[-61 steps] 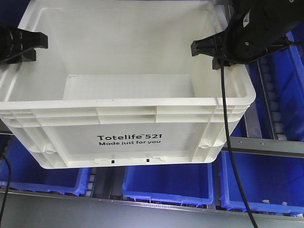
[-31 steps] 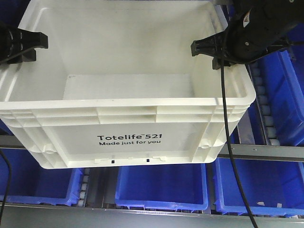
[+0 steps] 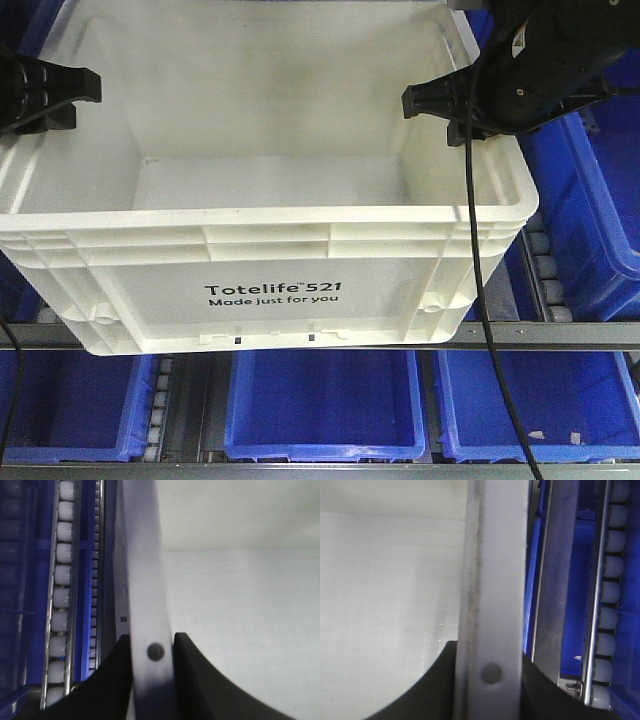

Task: Move bin from left to right shelf
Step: 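Carry the crate with both grippers up to the blue-bin shelf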

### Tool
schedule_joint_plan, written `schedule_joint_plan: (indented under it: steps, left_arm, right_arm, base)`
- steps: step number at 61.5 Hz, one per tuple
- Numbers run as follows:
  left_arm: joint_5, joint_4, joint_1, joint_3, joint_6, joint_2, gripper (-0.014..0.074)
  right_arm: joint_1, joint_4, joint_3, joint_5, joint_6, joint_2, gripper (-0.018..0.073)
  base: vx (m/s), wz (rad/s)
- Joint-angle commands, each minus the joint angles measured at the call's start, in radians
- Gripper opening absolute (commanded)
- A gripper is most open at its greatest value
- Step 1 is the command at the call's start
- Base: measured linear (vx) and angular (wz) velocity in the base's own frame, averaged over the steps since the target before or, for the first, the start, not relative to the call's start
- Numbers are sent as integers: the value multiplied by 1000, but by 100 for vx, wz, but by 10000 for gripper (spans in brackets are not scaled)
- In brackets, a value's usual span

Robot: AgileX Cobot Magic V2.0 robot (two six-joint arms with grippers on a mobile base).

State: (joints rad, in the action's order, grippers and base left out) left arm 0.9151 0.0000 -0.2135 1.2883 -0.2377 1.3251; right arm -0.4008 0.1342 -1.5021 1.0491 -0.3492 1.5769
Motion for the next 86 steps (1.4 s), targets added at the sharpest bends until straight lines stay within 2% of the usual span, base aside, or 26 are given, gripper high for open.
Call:
schedule_joint_plan:
  steps: [1, 86]
  left_arm:
    - [-100, 17, 0, 40, 14, -45, 149]
    - [-100, 17, 0, 40, 14, -45, 149]
  right_arm:
    - [7, 75, -36, -87, 8, -54, 83]
    - [7, 75, -36, -87, 8, -54, 83]
  base:
    - [8, -10]
    - [2, -3]
